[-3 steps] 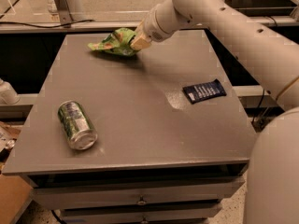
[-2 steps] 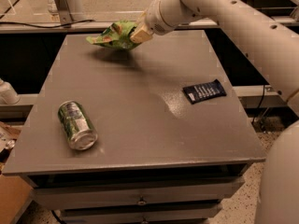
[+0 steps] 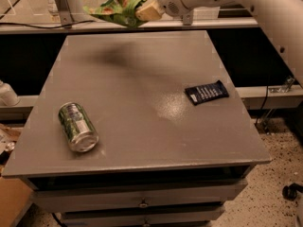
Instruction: Pick green rice chip bag
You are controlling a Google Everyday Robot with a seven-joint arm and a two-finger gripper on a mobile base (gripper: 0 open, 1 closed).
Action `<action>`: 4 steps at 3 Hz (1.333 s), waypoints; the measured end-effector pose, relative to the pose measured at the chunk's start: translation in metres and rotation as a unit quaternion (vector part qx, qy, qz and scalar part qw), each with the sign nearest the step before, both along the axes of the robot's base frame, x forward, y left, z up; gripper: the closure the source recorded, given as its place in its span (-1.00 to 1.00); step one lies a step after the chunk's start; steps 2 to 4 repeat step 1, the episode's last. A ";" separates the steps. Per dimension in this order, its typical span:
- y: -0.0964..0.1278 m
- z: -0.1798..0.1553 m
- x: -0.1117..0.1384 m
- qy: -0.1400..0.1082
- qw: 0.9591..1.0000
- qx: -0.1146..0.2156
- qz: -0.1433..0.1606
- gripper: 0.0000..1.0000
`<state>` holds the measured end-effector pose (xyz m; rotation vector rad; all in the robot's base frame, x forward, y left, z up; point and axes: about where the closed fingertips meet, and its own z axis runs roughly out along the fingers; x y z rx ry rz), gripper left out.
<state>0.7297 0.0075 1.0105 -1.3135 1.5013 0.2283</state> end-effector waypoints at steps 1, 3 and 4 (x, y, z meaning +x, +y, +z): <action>0.002 -0.001 0.000 0.003 1.000 0.002 0.002 1.00; 0.002 -0.001 0.000 0.003 1.000 0.002 0.002 1.00; 0.002 -0.001 0.000 0.003 1.000 0.002 0.002 1.00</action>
Offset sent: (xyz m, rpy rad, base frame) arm 0.0000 0.0000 0.0000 0.0000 0.0000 0.0000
